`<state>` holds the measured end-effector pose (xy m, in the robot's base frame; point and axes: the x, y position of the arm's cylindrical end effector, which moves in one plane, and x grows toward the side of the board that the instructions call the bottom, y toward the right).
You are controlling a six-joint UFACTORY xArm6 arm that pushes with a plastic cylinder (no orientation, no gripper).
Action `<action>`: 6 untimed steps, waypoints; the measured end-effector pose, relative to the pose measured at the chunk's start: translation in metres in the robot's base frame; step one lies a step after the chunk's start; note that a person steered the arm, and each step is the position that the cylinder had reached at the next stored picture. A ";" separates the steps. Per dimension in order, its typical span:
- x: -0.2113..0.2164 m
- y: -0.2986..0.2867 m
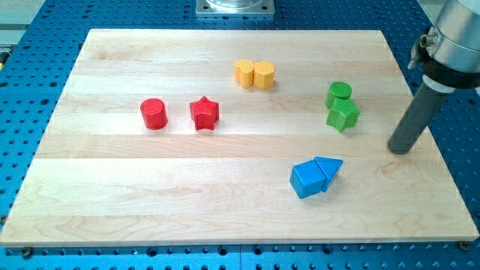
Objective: Point your arm at the bottom right side of the green star
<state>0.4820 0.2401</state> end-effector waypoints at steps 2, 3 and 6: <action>-0.003 -0.001; -0.002 -0.001; 0.009 -0.001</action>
